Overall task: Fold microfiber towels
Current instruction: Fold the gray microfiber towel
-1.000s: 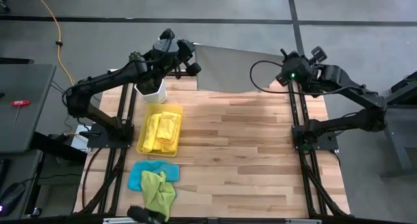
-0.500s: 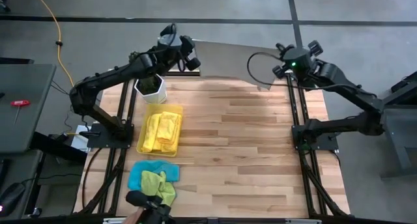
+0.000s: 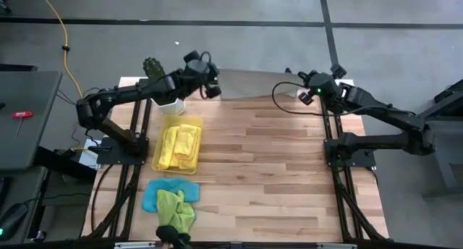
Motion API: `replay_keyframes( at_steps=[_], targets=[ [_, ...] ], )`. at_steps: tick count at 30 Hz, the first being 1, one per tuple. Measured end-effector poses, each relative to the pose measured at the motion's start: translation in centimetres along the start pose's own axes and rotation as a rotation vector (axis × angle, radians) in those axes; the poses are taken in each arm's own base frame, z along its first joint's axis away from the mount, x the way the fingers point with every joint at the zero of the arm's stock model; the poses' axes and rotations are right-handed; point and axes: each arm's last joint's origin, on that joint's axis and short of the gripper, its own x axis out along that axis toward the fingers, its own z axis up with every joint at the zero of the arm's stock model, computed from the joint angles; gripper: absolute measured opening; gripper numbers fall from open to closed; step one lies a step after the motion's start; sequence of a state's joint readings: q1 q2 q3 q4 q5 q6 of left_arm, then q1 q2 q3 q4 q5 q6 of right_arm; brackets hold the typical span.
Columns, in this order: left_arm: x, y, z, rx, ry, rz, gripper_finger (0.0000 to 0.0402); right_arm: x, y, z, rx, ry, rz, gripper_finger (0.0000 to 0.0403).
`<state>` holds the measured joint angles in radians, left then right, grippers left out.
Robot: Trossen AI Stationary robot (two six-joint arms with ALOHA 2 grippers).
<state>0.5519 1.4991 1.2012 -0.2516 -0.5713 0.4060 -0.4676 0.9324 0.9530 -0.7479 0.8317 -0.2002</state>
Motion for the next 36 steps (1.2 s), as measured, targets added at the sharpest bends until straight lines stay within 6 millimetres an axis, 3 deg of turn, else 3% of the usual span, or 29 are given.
replay_keyframes(
  at_steps=[10, 19, 32, 36],
  targets=[
    [-4.7, -6.6, -1.2, -0.004, 0.012, -0.185, 0.0, -2.7, 2.5, -2.9, 0.142, 0.08, 0.261, 0.0],
    [-8.0, -12.1, -4.0, 0.006, 0.048, -0.266, 0.0, -5.8, 5.2, -5.0, 0.235, 0.24, 0.506, 0.0],
    [-11.3, -16.5, -8.4, -0.028, 0.078, -0.334, 0.0, -8.9, 13.5, -10.3, 0.184, 0.428, 0.744, 0.0],
    [-12.3, -17.5, -9.1, -0.065, 0.109, -0.445, 0.0, -10.5, 15.1, -11.6, 0.134, 0.499, 0.803, 0.0]
  ],
)
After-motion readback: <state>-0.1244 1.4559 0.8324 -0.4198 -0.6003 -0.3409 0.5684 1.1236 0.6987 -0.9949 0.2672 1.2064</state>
